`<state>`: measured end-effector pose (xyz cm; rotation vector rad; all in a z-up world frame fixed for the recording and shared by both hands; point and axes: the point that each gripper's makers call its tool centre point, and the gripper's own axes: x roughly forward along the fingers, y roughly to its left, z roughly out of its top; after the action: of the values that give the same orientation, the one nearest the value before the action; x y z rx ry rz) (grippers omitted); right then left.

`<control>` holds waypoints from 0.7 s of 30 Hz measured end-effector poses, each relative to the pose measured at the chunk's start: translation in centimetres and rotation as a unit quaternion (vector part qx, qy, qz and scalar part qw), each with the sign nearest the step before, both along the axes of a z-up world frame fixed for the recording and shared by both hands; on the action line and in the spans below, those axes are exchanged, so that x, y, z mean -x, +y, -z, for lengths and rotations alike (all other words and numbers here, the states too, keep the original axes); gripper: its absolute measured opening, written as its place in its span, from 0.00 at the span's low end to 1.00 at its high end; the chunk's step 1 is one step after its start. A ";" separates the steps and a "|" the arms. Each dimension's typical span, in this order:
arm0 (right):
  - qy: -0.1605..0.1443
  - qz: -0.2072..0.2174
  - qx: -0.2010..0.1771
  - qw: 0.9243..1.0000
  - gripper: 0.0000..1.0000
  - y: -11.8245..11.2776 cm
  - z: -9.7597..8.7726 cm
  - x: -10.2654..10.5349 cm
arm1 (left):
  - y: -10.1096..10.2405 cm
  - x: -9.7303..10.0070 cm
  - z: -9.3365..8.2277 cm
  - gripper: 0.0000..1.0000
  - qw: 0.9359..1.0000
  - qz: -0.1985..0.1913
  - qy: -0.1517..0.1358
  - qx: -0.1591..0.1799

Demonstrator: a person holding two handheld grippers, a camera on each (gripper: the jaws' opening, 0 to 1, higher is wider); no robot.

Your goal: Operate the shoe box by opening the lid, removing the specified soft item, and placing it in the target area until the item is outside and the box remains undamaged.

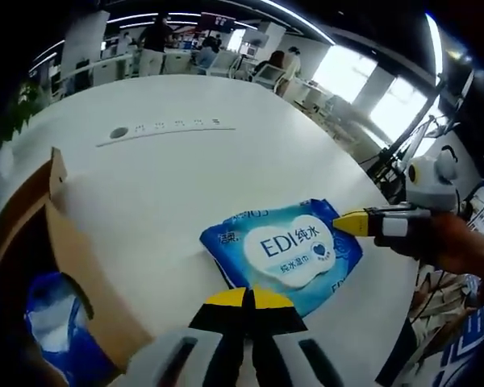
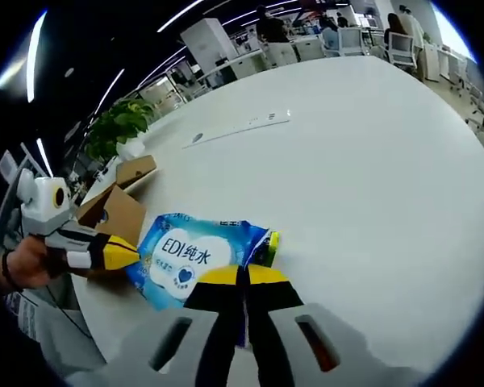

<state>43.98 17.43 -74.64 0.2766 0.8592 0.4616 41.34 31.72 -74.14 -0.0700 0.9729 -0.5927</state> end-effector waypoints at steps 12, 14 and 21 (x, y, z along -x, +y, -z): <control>-0.012 0.011 0.031 0.999 0.07 -1.3 -0.6 0.5 | 1.5 0.5 -0.6 0.08 0.998 0.031 -0.027 -0.041; -0.014 0.010 0.036 0.999 0.07 -1.5 -0.8 0.8 | 1.7 0.6 -0.9 0.08 0.999 0.028 -0.028 -0.036; -0.023 0.011 0.043 0.999 0.07 -1.9 -2.0 1.9 | 1.9 1.3 -2.1 0.14 0.999 0.027 -0.030 -0.021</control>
<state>42.09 15.53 -72.65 0.1966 0.8279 0.4074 39.99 33.62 -72.07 0.0115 0.9312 -0.6199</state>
